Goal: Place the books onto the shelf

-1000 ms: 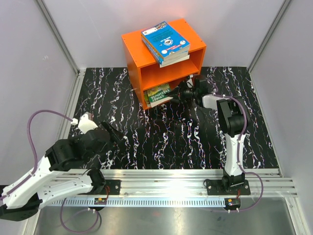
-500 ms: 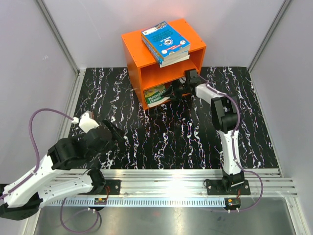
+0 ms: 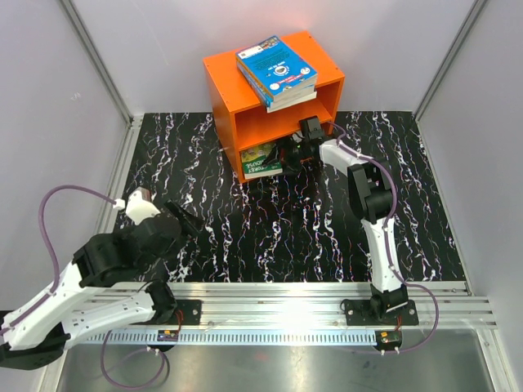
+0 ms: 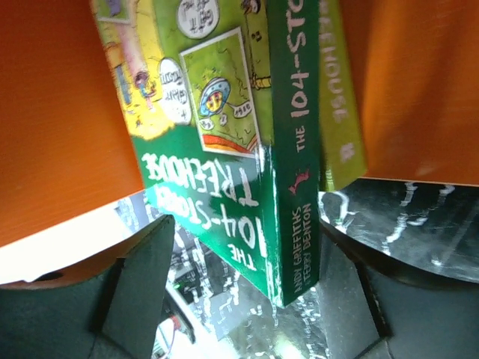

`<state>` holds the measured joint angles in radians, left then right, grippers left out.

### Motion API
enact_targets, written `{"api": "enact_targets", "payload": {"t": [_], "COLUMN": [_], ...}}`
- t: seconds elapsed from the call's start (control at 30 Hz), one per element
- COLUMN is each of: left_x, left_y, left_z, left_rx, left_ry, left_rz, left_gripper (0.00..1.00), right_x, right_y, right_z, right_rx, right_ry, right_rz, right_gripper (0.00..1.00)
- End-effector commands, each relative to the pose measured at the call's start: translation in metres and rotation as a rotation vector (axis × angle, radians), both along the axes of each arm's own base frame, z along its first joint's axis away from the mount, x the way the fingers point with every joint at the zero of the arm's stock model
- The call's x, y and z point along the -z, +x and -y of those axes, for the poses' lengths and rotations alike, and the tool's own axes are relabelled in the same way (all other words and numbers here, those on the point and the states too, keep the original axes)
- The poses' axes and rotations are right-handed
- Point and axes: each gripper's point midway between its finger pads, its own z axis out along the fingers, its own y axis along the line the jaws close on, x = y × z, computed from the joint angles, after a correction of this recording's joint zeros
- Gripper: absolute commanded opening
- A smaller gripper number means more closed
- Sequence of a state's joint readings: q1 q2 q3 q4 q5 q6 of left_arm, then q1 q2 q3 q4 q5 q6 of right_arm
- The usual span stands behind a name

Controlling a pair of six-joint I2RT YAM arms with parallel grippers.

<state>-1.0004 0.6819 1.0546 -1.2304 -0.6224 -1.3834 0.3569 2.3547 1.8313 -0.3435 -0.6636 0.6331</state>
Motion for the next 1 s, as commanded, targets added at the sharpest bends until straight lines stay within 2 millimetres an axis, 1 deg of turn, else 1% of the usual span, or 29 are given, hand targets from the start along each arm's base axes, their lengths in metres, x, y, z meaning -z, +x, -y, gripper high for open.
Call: {"api": "enact_targets", "payload": {"t": [0.0,0.13,0.17,0.2,0.27,0.37,0.4,0.47,0.5,0.53,0.63,0.67,0.7,0.73,0.77,0.8,0.87,0.93,0.97], "left_x": [-0.015,-0.012,-0.013,-0.013,-0.013,-0.015,-0.015,-0.015,-0.014,-0.014,-0.012,-0.013,-0.012,-0.012,-0.012,-0.012,-0.012,-0.013,-0.013], "left_y": [0.002,-0.001,-0.001,-0.001,-0.001,-0.001,-0.001,-0.001,-0.002,-0.002,-0.001,0.000,0.000,0.000,0.000,0.000,0.000,-0.001,-0.001], "left_z": [-0.009,-0.009,-0.008,-0.008,-0.007,-0.004,-0.003,-0.002,0.000,0.001,0.007,0.011,0.011,0.012,0.013,0.013,0.013,0.014,0.014], "left_rx": [-0.046,-0.038,-0.034,-0.031,-0.022,-0.005,-0.001,0.010,0.017,0.023,0.043,0.052,0.056,0.061,0.065,0.069,0.074,0.081,0.082], "left_ry": [-0.048,-0.066,-0.072,-0.073,-0.068,-0.071,-0.070,-0.067,-0.072,-0.070,-0.078,-0.089,-0.086,-0.085,-0.084,-0.083,-0.082,-0.087,-0.087], "left_rz": [0.047,0.045,0.046,0.047,0.046,0.051,0.051,0.051,0.050,0.052,0.052,0.055,0.055,0.056,0.058,0.059,0.062,0.066,0.065], "left_gripper": [0.80,0.79,0.79,0.79,0.79,0.79,0.79,0.79,0.79,0.79,0.79,0.79,0.79,0.79,0.79,0.79,0.79,0.79,0.79], "right_x": [-0.012,-0.011,-0.007,-0.009,-0.009,-0.019,-0.025,-0.035,-0.044,-0.049,-0.058,-0.054,-0.057,-0.056,-0.053,-0.046,-0.038,-0.029,-0.028], "right_y": [-0.001,-0.007,-0.011,-0.012,-0.017,-0.025,-0.031,-0.033,-0.039,-0.040,-0.047,-0.050,-0.052,-0.055,-0.056,-0.057,-0.060,-0.059,-0.057], "right_z": [0.006,0.025,0.031,0.033,0.038,0.037,0.038,0.035,0.034,0.033,0.037,0.040,0.041,0.043,0.045,0.049,0.053,0.056,0.057], "right_rx": [0.000,0.025,0.028,0.029,0.029,0.012,0.007,-0.002,-0.014,-0.019,-0.020,-0.018,-0.016,-0.013,-0.004,0.012,0.029,0.047,0.060], "right_ry": [-0.068,-0.125,-0.137,-0.139,-0.142,-0.115,-0.104,-0.070,-0.049,-0.038,-0.045,-0.056,-0.061,-0.069,-0.079,-0.100,-0.126,-0.147,-0.157], "right_rz": [0.042,0.033,0.018,0.022,0.017,0.036,0.045,0.074,0.086,0.099,0.114,0.105,0.109,0.105,0.097,0.084,0.056,0.042,0.044], "right_gripper": [0.77,0.81,0.82,0.83,0.84,0.85,0.85,0.86,0.86,0.88,0.87,0.81,0.72,0.58,0.29,0.20,0.06,0.01,0.00]}}
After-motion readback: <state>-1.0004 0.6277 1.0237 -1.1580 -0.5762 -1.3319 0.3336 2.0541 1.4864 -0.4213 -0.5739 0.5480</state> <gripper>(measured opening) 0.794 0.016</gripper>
